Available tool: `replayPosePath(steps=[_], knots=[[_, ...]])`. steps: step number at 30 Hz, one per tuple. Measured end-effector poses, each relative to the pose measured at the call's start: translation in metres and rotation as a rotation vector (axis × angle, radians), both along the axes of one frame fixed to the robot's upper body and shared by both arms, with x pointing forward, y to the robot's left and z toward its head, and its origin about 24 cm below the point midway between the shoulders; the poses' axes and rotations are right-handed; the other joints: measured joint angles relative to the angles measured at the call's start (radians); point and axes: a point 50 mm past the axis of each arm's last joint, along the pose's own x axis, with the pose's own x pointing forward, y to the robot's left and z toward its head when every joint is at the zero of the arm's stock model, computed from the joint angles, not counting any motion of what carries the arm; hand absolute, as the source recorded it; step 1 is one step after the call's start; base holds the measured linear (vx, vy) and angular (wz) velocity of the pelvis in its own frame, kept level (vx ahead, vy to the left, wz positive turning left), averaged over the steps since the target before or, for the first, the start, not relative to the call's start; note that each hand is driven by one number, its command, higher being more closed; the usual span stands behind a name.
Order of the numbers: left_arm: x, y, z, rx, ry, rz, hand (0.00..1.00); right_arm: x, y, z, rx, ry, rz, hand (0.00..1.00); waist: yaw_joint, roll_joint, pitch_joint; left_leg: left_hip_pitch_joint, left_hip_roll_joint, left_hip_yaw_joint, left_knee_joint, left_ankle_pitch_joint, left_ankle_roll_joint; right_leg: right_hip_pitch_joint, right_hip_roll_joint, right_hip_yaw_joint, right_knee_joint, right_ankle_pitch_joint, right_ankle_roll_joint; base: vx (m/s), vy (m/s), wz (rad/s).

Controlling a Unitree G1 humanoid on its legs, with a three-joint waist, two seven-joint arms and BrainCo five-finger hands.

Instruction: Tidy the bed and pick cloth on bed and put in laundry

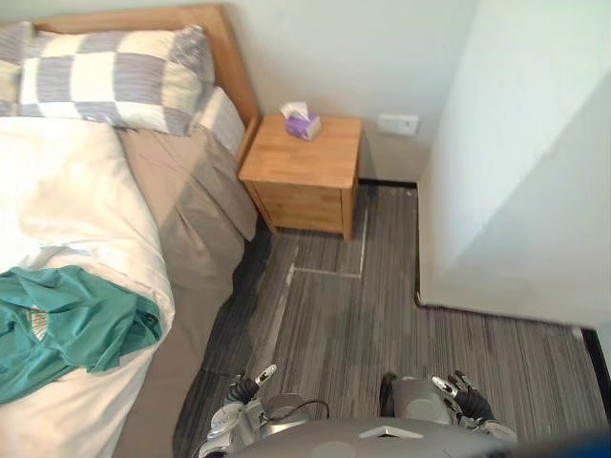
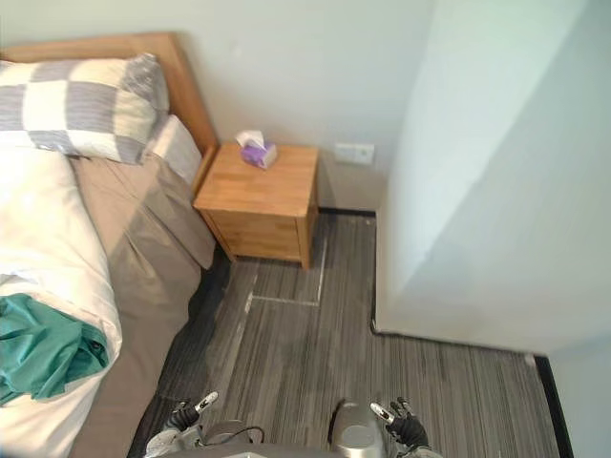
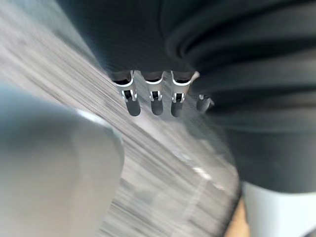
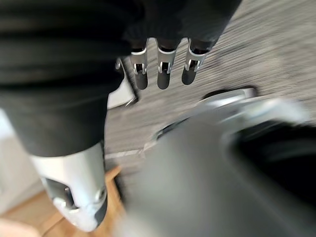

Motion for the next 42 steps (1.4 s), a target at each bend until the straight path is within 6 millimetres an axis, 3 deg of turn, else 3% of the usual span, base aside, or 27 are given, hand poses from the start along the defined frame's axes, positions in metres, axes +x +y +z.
replayPosePath(steps=[3, 5, 6, 7, 9, 11, 12, 13, 14, 15, 18, 22, 24, 26, 27, 28, 31, 33, 35, 37, 39, 41, 42], knots=[[0.004, 0.000, 0.002, 0.002, -0.021, -0.004, 0.00, 0.005, 0.001, 0.002, -0.015, -0.017, 0.030, 0.00, -0.001, -0.006, 0.004, -0.055, -0.061, 0.146, -0.201, 0.004, 0.008, 0.088, -0.028, -0.085, -0.064, -0.005, 0.010, 0.24, -0.075, 0.69], [0.007, -0.001, 0.003, 0.004, -0.028, -0.006, 0.00, 0.003, 0.002, 0.001, -0.013, -0.009, 0.025, 0.00, -0.002, -0.009, 0.007, -0.075, -0.089, 0.279, -0.350, 0.106, 0.031, 0.135, -0.046, -0.163, -0.079, -0.026, 0.044, 0.22, 0.015, 1.12], [0.007, -0.001, 0.003, 0.004, -0.028, -0.010, 0.00, 0.000, 0.001, 0.001, -0.016, -0.001, 0.022, 0.00, -0.001, -0.006, 0.008, -0.087, -0.089, 0.373, -0.420, 0.194, 0.090, 0.164, -0.047, -0.213, -0.081, -0.054, 0.072, 0.20, 0.080, 1.27], [0.006, 0.004, 0.003, 0.015, -0.029, 0.000, 0.00, -0.002, 0.005, -0.001, -0.009, 0.013, 0.015, 0.00, 0.011, -0.032, 0.004, -0.081, -0.116, 0.397, -0.435, 0.188, 0.141, 0.192, -0.070, -0.250, -0.078, -0.073, 0.094, 0.21, 0.106, 1.17], [0.009, 0.011, 0.006, 0.035, -0.039, -0.004, 0.00, 0.004, 0.010, -0.001, 0.004, -0.005, 0.013, 0.00, 0.033, -0.054, -0.003, -0.095, -0.140, 0.443, -0.435, 0.147, 0.137, 0.192, -0.095, -0.275, -0.073, -0.089, 0.118, 0.26, 0.148, 0.68], [0.014, 0.015, 0.008, 0.039, -0.056, 0.022, 0.00, 0.022, 0.012, 0.002, 0.007, -0.049, 0.020, 0.00, 0.054, -0.074, 0.007, -0.103, -0.167, 0.434, -0.417, 0.105, 0.185, 0.181, -0.134, -0.291, -0.011, -0.114, 0.147, 0.28, 0.148, 0.34], [0.015, 0.016, 0.008, 0.043, -0.055, 0.020, 0.00, 0.030, 0.012, 0.005, 0.001, -0.068, 0.022, 0.00, 0.057, -0.084, 0.011, -0.095, -0.192, 0.416, -0.424, 0.094, 0.201, 0.152, -0.180, -0.283, 0.098, -0.122, 0.158, 0.28, 0.157, 0.32], [0.015, 0.017, 0.008, 0.055, -0.043, -0.006, 0.00, 0.038, 0.012, 0.007, 0.000, -0.088, 0.022, 0.00, 0.058, -0.083, 0.010, -0.081, -0.214, 0.394, -0.433, 0.091, 0.207, 0.091, -0.233, -0.253, 0.257, -0.109, 0.147, 0.29, 0.159, 0.71], [0.016, 0.018, 0.008, 0.075, -0.033, -0.045, 0.00, 0.044, 0.015, 0.009, 0.013, -0.110, 0.015, 0.00, 0.047, -0.089, 0.016, -0.057, -0.245, 0.349, -0.454, 0.089, 0.222, 0.002, -0.290, -0.184, 0.475, -0.057, 0.115, 0.37, 0.124, 1.14], [0.015, 0.021, 0.008, 0.093, -0.023, -0.059, 0.00, 0.044, 0.018, 0.008, 0.026, -0.111, 0.009, 0.00, 0.040, -0.092, 0.016, -0.030, -0.258, 0.296, -0.464, 0.085, 0.233, -0.052, -0.298, -0.130, 0.611, -0.073, 0.130, 0.32, 0.059, 1.18], [0.009, 0.027, 0.008, 0.127, 0.002, -0.055, 0.00, 0.044, 0.024, 0.007, 0.035, -0.114, 0.035, 0.00, 0.040, -0.085, 0.020, 0.049, -0.264, 0.196, -0.507, 0.088, 0.231, -0.097, -0.253, -0.083, 0.611, -0.109, 0.142, 0.33, -0.018, 1.19], [0.020, 0.024, 0.012, 0.124, -0.040, -0.087, 0.00, 0.047, 0.029, 0.010, 0.034, -0.137, 0.072, 0.00, 0.042, -0.087, 0.018, 0.090, -0.247, 0.026, -0.556, 0.103, 0.180, -0.147, -0.095, 0.080, 0.217, -0.105, 0.166, 0.29, -0.182, 1.26], [0.030, 0.017, 0.014, 0.112, -0.056, -0.131, 0.00, 0.050, 0.031, 0.011, 0.038, -0.150, 0.072, 0.00, 0.041, -0.077, 0.024, 0.089, -0.217, -0.078, -0.577, 0.105, 0.146, -0.163, -0.001, 0.231, -0.053, -0.002, 0.162, 0.20, -0.300, 1.39], [0.031, 0.014, 0.013, 0.101, -0.056, -0.158, 0.00, 0.049, 0.034, 0.010, 0.050, -0.151, 0.069, 0.00, 0.043, -0.095, 0.026, 0.095, -0.212, -0.150, -0.569, 0.090, 0.116, -0.159, 0.010, 0.319, -0.208, 0.102, 0.173, 0.22, -0.399, 1.24], [0.029, 0.020, 0.014, 0.111, -0.050, -0.151, 0.00, 0.048, 0.037, 0.010, 0.055, -0.152, 0.074, 0.00, 0.042, -0.127, 0.038, 0.099, -0.223, -0.191, -0.538, 0.059, 0.086, -0.152, -0.012, 0.337, -0.223, 0.164, 0.180, 0.29, -0.566, 1.18], [0.028, 0.019, 0.013, 0.108, -0.044, -0.151, 0.00, 0.047, 0.035, 0.010, 0.054, -0.152, 0.065, 0.00, 0.042, -0.128, 0.045, 0.106, -0.209, -0.206, -0.514, 0.036, 0.070, -0.146, 0.001, 0.322, -0.180, 0.211, 0.121, 0.23, -0.476, 0.99], [0.024, 0.006, 0.010, 0.082, -0.034, -0.161, 0.00, 0.064, 0.026, 0.019, 0.032, -0.232, 0.040, 0.00, 0.032, -0.043, 0.045, 0.128, -0.116, -0.176, -0.536, 0.036, 0.030, -0.167, 0.065, 0.250, -0.054, 0.086, 0.054, 0.21, -0.348, 0.52], [0.021, 0.005, 0.008, 0.073, -0.028, -0.149, 0.00, 0.065, 0.025, 0.020, 0.024, -0.244, 0.033, 0.00, 0.024, -0.035, 0.038, 0.136, -0.104, -0.126, -0.553, 0.076, 0.022, -0.173, 0.062, 0.219, -0.010, 0.034, 0.040, 0.24, -0.248, 0.54], [0.021, 0.005, 0.008, 0.060, -0.034, -0.117, 0.00, 0.059, 0.025, 0.018, 0.022, -0.222, 0.016, 0.00, 0.023, -0.040, 0.037, 0.098, -0.098, -0.084, -0.475, 0.105, 0.021, -0.152, 0.048, 0.189, -0.020, 0.021, 0.035, 0.25, -0.227, 0.56], [0.021, 0.007, 0.008, 0.052, -0.038, -0.079, 0.00, 0.035, 0.021, 0.008, 0.020, -0.128, -0.063, 0.00, 0.016, -0.041, 0.038, 0.023, -0.051, -0.004, -0.275, 0.132, 0.019, -0.048, 0.033, 0.118, -0.078, 0.036, -0.002, 0.22, -0.153, 0.71], [0.017, 0.006, 0.007, 0.048, -0.036, -0.072, 0.00, 0.019, 0.007, 0.004, -0.020, -0.076, -0.141, 0.00, 0.020, -0.042, 0.030, 0.027, -0.016, 0.114, -0.231, 0.120, 0.017, 0.022, 0.027, 0.084, -0.116, 0.038, -0.013, 0.20, -0.058, 0.48], [0.015, 0.004, 0.005, 0.039, -0.031, -0.079, 0.00, 0.013, -0.011, 0.006, -0.066, -0.059, -0.217, 0.00, 0.018, -0.032, 0.020, 0.030, -0.034, 0.186, -0.317, 0.101, 0.009, 0.042, 0.013, 0.079, -0.126, 0.038, -0.013, 0.18, 0.060, 0.28], [0.014, 0.004, 0.005, 0.029, -0.034, -0.081, 0.00, 0.012, -0.022, 0.008, -0.096, -0.065, -0.253, 0.00, 0.019, -0.032, 0.020, 0.031, -0.070, 0.200, -0.436, 0.132, 0.011, 0.049, 0.001, 0.077, -0.127, 0.037, -0.009, 0.13, 0.114, 0.17]])
